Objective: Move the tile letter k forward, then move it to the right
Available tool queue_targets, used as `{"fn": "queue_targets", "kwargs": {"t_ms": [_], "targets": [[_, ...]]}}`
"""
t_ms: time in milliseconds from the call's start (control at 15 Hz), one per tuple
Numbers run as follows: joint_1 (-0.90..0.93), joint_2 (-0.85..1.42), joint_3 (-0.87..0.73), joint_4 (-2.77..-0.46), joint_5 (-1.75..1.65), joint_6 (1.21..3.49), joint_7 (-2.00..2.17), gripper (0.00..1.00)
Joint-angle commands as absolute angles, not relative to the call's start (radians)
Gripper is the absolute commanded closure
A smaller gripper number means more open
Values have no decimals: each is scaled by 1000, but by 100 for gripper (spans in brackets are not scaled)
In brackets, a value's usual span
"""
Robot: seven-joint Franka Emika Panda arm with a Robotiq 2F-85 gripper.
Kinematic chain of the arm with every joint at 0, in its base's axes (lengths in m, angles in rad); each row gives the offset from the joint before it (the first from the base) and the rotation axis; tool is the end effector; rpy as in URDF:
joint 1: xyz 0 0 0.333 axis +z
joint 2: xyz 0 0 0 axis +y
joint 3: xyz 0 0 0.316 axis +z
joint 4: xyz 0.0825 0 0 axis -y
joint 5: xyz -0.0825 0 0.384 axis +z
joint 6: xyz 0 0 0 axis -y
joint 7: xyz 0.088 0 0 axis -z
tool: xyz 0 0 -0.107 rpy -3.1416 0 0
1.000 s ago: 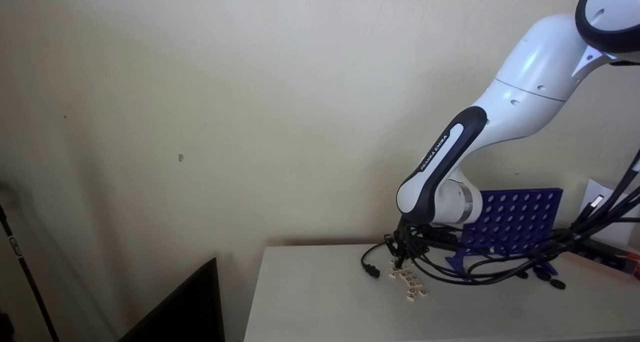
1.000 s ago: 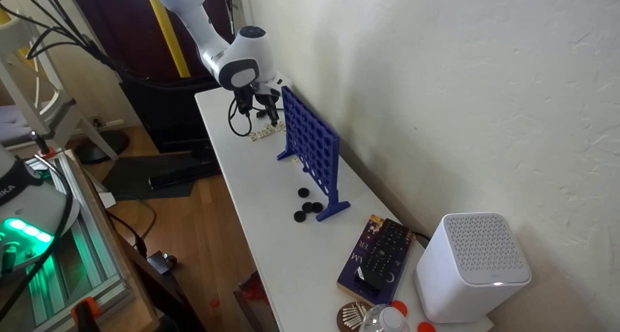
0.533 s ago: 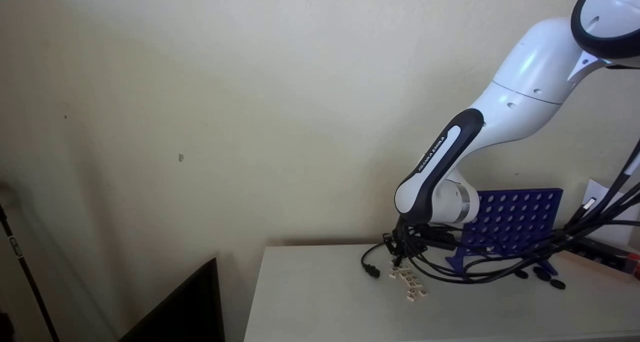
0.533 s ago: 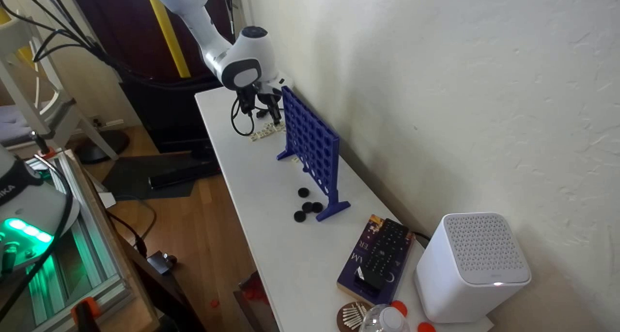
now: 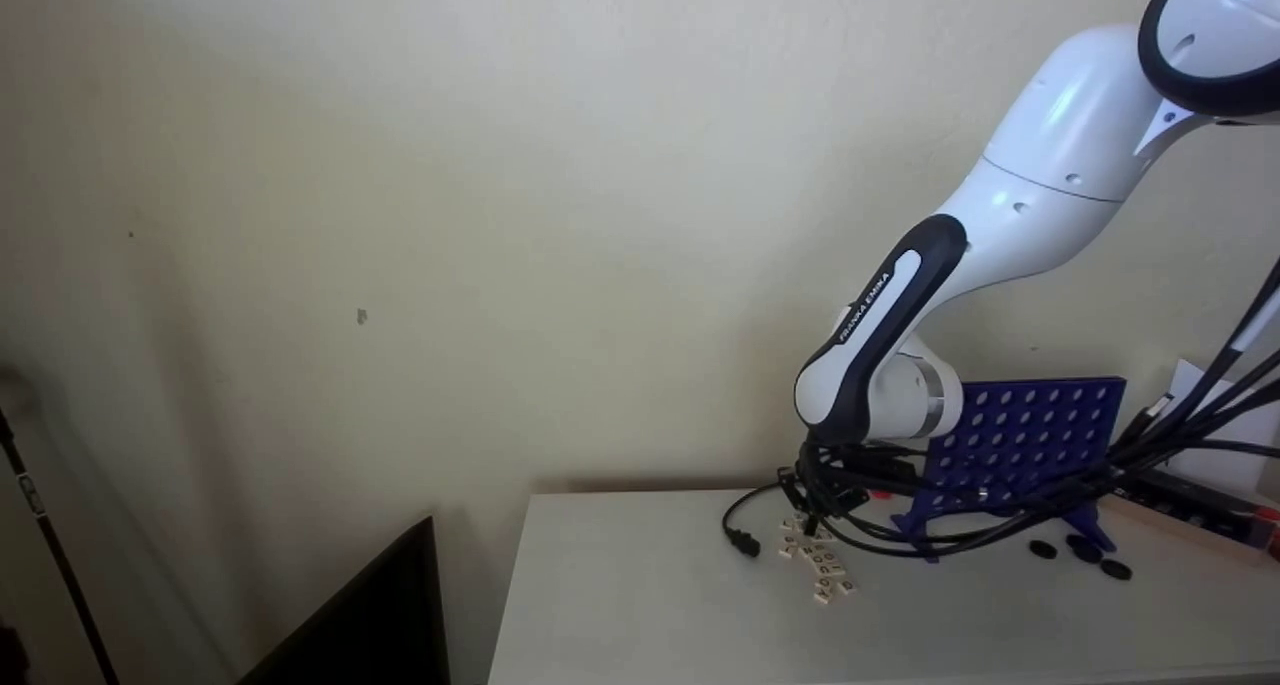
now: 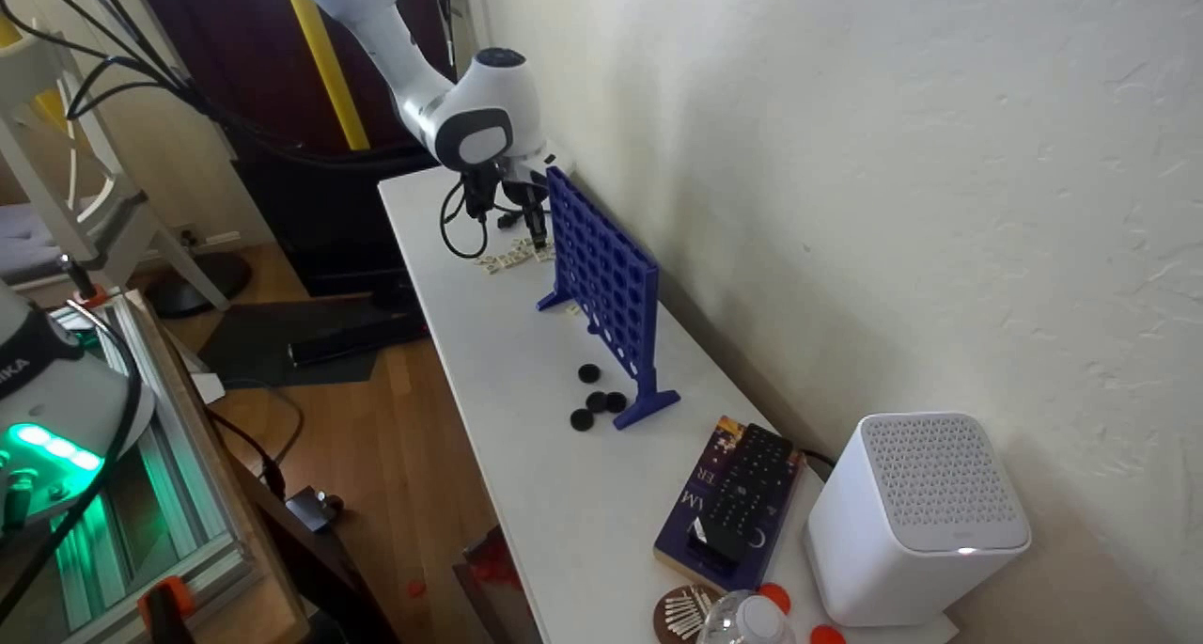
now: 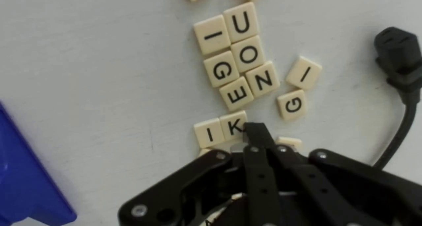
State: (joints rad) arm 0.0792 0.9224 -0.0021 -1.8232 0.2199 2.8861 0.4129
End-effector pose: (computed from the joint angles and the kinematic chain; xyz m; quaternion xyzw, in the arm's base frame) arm 0.6259 0.0357 0.0415 -0.9603 0.2677 -0.0594 0.0502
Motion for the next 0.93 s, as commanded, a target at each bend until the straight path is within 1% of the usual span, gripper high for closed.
{"fn": "queue_targets", "kwargs": {"t_ms": [0,467,867], "targets": [[94,938,-21,-1835,254,2823,443,100],[77,915,-46,-1907,276,2839,468,100],[67,887,-35,-1989,314,2864,477,100]]}}
